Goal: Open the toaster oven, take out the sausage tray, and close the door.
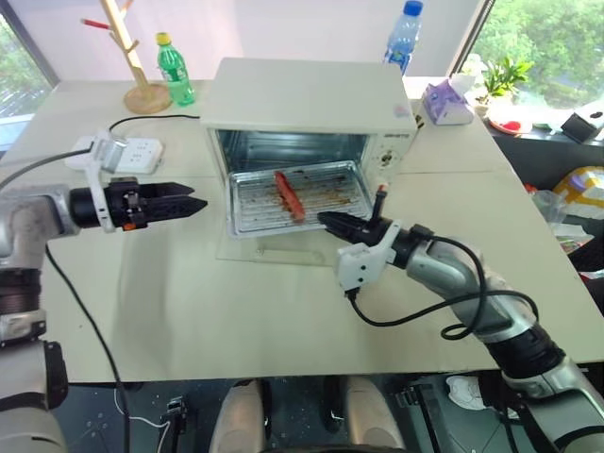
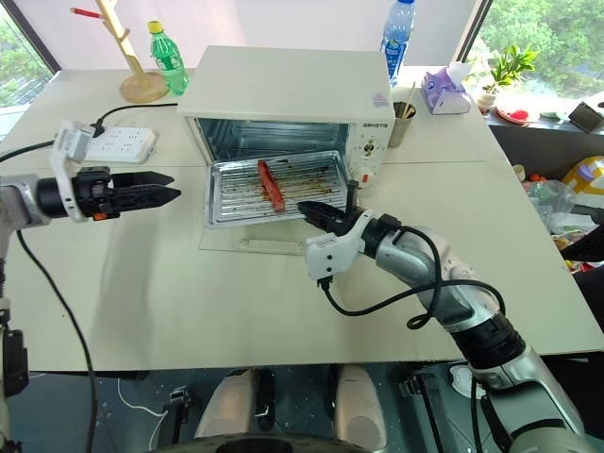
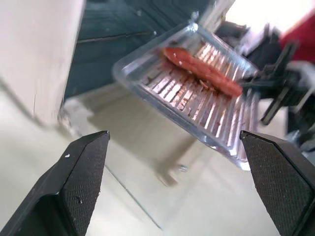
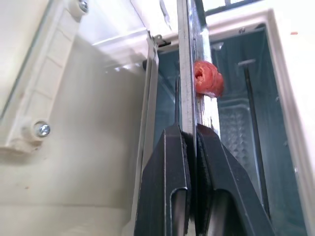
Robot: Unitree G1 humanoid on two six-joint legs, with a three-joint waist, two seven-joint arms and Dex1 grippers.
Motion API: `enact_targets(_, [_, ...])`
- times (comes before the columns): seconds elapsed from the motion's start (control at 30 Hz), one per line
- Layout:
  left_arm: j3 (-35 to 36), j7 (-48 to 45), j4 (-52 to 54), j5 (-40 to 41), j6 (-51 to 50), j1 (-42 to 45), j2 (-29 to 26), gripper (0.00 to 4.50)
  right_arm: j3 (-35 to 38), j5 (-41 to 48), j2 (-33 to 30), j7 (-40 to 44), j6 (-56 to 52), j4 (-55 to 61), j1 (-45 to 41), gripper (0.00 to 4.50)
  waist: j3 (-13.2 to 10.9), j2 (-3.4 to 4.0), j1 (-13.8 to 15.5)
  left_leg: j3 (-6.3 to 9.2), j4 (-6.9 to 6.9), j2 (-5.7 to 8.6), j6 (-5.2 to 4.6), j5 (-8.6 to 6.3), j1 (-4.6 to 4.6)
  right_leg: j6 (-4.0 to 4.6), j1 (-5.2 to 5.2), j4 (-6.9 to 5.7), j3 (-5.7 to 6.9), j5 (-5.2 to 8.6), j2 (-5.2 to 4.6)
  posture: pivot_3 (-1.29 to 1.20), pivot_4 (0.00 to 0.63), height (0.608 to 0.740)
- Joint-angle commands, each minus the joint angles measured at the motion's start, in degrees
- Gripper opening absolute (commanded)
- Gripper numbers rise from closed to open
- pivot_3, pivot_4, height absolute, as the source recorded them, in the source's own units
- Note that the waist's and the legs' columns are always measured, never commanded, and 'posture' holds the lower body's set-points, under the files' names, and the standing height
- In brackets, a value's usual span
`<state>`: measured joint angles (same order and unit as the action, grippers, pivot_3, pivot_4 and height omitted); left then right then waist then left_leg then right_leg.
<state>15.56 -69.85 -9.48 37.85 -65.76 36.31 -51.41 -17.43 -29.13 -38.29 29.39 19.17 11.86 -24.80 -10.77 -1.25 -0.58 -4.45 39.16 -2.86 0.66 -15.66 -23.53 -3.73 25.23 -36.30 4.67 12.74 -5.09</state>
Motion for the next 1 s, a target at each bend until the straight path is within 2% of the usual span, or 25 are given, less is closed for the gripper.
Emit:
enact_targets(0.03, [8.0, 6.5, 6.3, 7.6, -11.3, -2.7, 2.2, 4.5, 2.1, 4.3, -1.3, 0.3, 5.6, -0.2, -0.7, 0.04, 0.0, -0.01, 0.0, 0.0, 0.0, 0.01, 0.0, 0.0, 0.04, 0.0, -0.03, 0.01, 0.0, 0.0, -0.02, 0.0, 0.15, 0.722])
enact_targets(0.17, [17.0, 16.6, 10.3, 12.1, -24.1, -4.2, 10.7, 4.5, 1.5, 6.7, -1.4, 1.4, 9.8, -1.6, -1.6, 0.04, 0.0, -0.02, -0.1, 0.04, 0.01, 0.0, 0.05, 0.03, 0.11, 0.0, -0.11, -0.02, 0.0, 0.0, -0.01, 0.0, 0.15, 0.722])
enact_targets(0.33, [21.5, 29.9, 13.2, 22.4, -26.7, -8.8, 18.4, 4.5, 0.8, 7.8, -0.2, 2.7, 11.8, -3.1, -2.7, 0.04, 0.0, -0.05, -0.3, 0.03, 0.0, -0.01, 0.27, 0.16, 0.17, 0.0, -0.15, -0.04, -0.02, -0.01, -0.01, 0.0, 0.15, 0.722])
enact_targets(0.63, [21.5, 53.1, 14.0, 43.7, -26.7, -11.2, 26.7, 4.5, 0.0, 7.0, 1.6, 3.9, 13.4, -4.3, -2.6, 0.04, 0.0, -0.08, 0.0, 0.1, 0.01, 0.04, 0.32, 0.17, 0.27, 0.01, -0.31, -0.04, -0.01, -0.02, -0.2, 0.0, 0.15, 0.722])
enact_targets(0.77, [16.8, 62.6, 13.2, 56.2, -21.6, -13.3, 25.5, 4.5, 0.1, 6.4, 1.7, 3.8, 13.8, -4.6, -2.3, 0.04, 0.1, -0.09, -0.1, 0.13, 0.0, 0.08, 0.32, 0.17, 0.38, 0.0, -0.38, -0.03, -0.01, -0.02, -0.26, 0.0, 0.15, 0.722])
enact_targets(0.87, [12.1, 68.7, 12.3, 66.1, -15.7, -15.9, 21.9, 3.6, 0.6, 5.8, 1.5, 3.5, 13.7, -4.4, -1.8, 0.0, 0.1, -0.09, -0.1, 0.18, -0.01, 0.05, 0.33, 0.18, 0.4, 0.0, -0.39, -0.05, -0.01, -0.02, -0.25, 0.0, 0.15, 0.722])
enact_targets(1.0, [6.9, 73.3, 12.1, 74.6, -8.8, -18.3, 17.8, 1.57, 1.1, 5.4, 1.2, 3.2, 13.7, -4.3, -1.5, 0.0, 0.1, -0.08, -0.1, 0.17, -0.02, 0.06, 0.35, 0.18, 0.44, 0.01, -0.4, -0.04, -0.01, -0.01, -0.26, 0.0, 0.15, 0.722])
